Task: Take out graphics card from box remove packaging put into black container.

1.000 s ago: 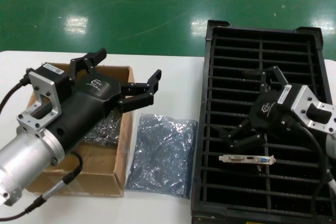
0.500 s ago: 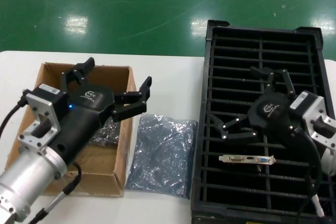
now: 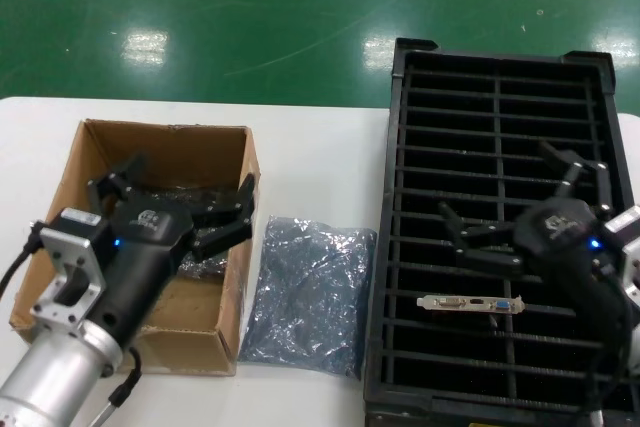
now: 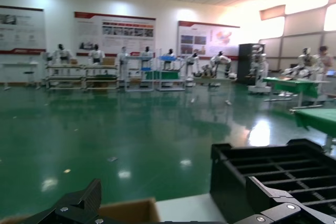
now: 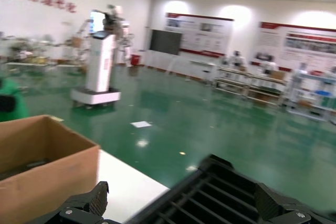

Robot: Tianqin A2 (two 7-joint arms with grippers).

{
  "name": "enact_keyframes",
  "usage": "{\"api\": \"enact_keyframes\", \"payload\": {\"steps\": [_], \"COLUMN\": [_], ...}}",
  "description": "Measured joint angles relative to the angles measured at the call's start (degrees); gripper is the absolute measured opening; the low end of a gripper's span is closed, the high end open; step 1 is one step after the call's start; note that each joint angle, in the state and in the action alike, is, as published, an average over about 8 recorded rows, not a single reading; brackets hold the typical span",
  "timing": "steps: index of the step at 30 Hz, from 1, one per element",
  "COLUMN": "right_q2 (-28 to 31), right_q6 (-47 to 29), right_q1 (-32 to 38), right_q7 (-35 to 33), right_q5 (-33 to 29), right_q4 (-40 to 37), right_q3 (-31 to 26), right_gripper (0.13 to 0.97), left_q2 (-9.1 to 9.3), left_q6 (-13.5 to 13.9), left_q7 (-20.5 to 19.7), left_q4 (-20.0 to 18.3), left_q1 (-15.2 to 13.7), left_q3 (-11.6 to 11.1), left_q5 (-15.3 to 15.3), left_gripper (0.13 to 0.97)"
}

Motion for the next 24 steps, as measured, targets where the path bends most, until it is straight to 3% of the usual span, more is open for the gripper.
{"api": "enact_keyframes", "payload": {"steps": [17,24], "right_q2": [-4.9,-5.7], "right_q6": [15.5,18.0], "right_q1": [-11.2,-13.0], "right_q7": [-8.8,-10.2], "right_q5": [11.4,13.2], "right_q4": [-1.5,-1.7], "right_q3": [5.2,6.0], "right_gripper": [0.966,0.966], "left_q2": [-1.67,-1.94], "left_q6": [-14.3,-16.6], "left_q7": [12.3,14.2], "left_q4": [4.7,5.4], "left_q1": [5.4,6.3], "left_q3": [4.0,4.6], "left_q5": [-11.6,-13.4], "left_gripper": [0.966,0.966]}}
